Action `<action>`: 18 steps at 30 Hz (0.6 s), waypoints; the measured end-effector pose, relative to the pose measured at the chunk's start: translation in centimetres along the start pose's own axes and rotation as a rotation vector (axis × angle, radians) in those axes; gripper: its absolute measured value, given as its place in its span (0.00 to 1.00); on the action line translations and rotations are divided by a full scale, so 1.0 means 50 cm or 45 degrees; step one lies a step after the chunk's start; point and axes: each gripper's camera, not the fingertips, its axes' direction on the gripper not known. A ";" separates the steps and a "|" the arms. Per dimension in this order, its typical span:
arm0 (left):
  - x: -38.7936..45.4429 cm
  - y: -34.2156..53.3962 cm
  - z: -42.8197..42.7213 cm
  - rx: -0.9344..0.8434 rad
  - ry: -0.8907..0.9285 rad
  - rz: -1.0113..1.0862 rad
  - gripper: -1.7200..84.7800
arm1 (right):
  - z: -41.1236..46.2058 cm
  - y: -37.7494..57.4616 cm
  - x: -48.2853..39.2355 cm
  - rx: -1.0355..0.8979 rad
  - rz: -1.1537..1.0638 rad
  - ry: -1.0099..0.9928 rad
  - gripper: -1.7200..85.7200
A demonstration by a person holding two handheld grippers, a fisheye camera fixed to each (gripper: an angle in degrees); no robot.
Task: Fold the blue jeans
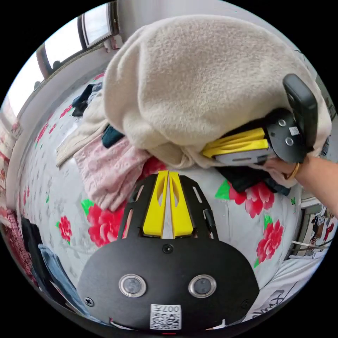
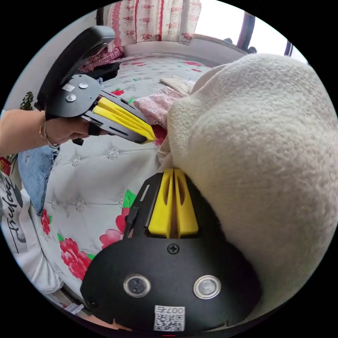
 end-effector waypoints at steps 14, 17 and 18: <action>-0.071 1.016 -0.538 -0.457 -0.713 -1.415 0.01 | -0.007 0.013 -0.582 -0.086 -0.206 -0.684 0.11; -0.049 1.112 -0.602 -0.444 -0.727 -1.630 0.01 | 0.030 0.039 -0.691 -0.146 -0.286 -0.428 0.12; -0.040 1.132 -0.616 -0.434 -0.708 -1.674 0.01 | 0.046 0.049 -0.726 -0.182 -0.351 -0.302 0.12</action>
